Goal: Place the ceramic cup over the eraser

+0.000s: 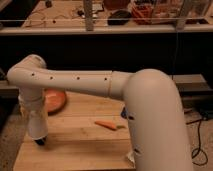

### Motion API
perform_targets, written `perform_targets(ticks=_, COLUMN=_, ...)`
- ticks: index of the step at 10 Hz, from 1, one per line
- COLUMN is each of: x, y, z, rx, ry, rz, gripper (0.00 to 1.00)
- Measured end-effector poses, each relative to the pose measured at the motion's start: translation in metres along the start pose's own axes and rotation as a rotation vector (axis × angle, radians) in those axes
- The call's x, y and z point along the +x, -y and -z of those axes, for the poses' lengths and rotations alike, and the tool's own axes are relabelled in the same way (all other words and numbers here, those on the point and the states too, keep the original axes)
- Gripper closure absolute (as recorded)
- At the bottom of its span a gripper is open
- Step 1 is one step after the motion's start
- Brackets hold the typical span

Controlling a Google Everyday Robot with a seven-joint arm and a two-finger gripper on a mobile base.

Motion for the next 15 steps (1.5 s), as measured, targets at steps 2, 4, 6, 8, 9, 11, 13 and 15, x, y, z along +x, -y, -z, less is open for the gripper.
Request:
perform_targets(ticks=2, x=0.0, y=-0.001, z=-0.003, rx=0.001, ry=-0.001, rz=-0.001, gripper=0.99)
perform_targets(ticks=4, x=0.0, y=-0.002, z=-0.005, rx=0.001, ry=-0.002, rz=-0.001, gripper=0.99)
perform_targets(ticks=6, x=0.0, y=-0.004, z=-0.008, rx=0.001, ry=-0.001, rz=-0.001, gripper=0.99)
perform_targets(ticks=8, x=0.0, y=-0.006, z=-0.011, rx=0.001, ry=-0.001, rz=-0.001, gripper=0.99)
perform_targets(ticks=9, x=-0.001, y=-0.006, z=-0.013, rx=0.001, ry=0.0, rz=-0.001, gripper=0.99)
perform_targets(ticks=11, x=-0.001, y=-0.007, z=-0.015, rx=0.003, ry=0.0, rz=-0.002, gripper=0.99)
perform_targets(ticks=13, x=-0.001, y=-0.009, z=-0.018, rx=0.002, ry=0.001, rz=-0.003, gripper=0.99)
perform_targets(ticks=15, x=-0.001, y=-0.01, z=-0.02, rx=0.0, ry=0.002, rz=-0.004, gripper=0.99)
